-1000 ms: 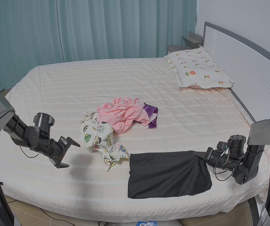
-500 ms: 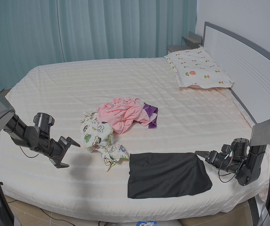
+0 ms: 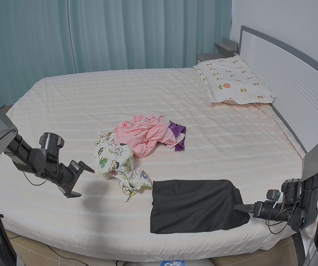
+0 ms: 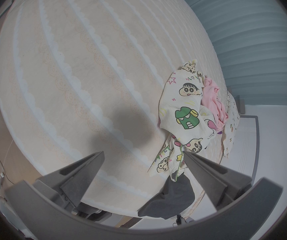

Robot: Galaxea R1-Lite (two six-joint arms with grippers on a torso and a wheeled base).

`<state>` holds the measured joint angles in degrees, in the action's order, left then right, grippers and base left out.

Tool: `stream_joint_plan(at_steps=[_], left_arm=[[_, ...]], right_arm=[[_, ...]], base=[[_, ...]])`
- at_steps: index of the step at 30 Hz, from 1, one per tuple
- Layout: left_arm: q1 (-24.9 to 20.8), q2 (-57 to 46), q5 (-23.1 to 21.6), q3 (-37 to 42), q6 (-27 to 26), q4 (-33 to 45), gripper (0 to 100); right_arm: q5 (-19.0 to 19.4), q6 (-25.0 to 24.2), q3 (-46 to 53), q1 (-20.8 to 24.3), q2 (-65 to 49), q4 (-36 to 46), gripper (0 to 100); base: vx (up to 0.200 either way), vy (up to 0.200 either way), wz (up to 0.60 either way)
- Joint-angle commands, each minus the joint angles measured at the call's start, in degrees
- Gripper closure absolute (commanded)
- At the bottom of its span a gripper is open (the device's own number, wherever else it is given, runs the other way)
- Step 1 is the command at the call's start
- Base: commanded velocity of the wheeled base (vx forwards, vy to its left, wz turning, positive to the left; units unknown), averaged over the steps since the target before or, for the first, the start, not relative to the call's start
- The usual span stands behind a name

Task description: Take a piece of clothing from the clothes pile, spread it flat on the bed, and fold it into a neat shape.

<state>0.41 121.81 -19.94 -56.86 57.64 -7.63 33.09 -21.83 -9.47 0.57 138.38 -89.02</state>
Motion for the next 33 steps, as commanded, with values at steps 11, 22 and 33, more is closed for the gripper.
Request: stream_joint_plan(at_steps=[11,22,33], left_arm=[[0.0,0.1,0.0,0.0,0.0,0.0,0],[0.0,0.1,0.0,0.0,0.0,0.2,0],[0.0,0.1,0.0,0.0,0.0,0.2,0]], right_arm=[[0.1,2.7,4.2,-0.6,1.5,-1.0,100],[0.3,4.7,7.3,-2.5,1.0,-0.9,100],[1.7,3.5,3.6,-4.3,-2.8,-0.9,0]], base=[[0.000,0.000,0.00],[0.000,0.000,0.00],[0.000,0.000,0.00]])
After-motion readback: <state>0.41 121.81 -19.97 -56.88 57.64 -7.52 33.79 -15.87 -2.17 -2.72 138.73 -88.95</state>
